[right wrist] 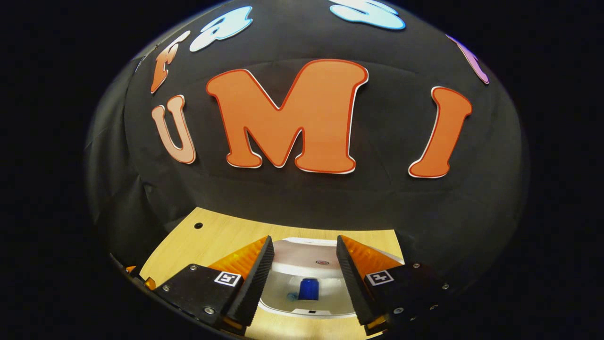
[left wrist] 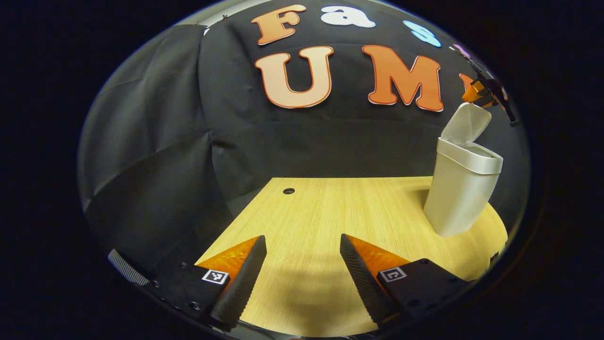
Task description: Press the lid of the desktop garbage bin to open it, pick up the crumpled paper on the desktop and throw it into the bin, then pick up the pop can on the desktop and drop it into the bin, and finally close the garbage bin lid.
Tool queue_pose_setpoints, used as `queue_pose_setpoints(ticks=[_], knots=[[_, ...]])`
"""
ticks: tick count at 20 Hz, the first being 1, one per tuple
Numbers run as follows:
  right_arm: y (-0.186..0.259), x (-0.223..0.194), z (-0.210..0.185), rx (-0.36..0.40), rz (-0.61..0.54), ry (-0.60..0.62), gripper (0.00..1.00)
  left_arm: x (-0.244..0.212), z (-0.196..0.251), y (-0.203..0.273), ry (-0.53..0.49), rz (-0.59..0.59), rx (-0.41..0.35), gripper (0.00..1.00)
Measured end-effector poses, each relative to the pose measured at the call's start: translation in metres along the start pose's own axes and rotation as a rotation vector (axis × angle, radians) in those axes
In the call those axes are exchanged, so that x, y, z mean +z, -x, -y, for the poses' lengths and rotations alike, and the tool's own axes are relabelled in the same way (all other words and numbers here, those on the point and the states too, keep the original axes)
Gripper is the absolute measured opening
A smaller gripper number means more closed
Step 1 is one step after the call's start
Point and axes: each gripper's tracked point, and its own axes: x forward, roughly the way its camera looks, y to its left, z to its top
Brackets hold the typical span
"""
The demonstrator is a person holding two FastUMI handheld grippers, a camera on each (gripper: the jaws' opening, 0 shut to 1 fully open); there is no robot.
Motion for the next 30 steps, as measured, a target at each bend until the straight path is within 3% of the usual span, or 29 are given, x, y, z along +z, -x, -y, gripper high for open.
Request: queue_pose_setpoints(ticks=[6, 9, 19, 30], knots=[[0.003, -0.052, -0.002, 0.026, -0.110, -0.048, 0.81, -0.002, 0.004, 0.000, -0.006, -0.021, -0.014, 1.00], [0.001, -0.066, -0.002, 0.033, -0.150, -0.051, 0.77, -0.001, 0.003, 0.000, -0.022, -0.028, -0.025, 1.00], [0.002, -0.113, 0.001, 0.027, -0.297, -0.059, 0.81, -0.006, 0.002, 0.002, -0.051, -0.039, -0.034, 1.00], [-0.005, -0.127, 0.002, 0.009, -0.344, 0.018, 0.81, -0.012, 0.004, 0.007, -0.034, -0.077, -0.039, 1.00]])
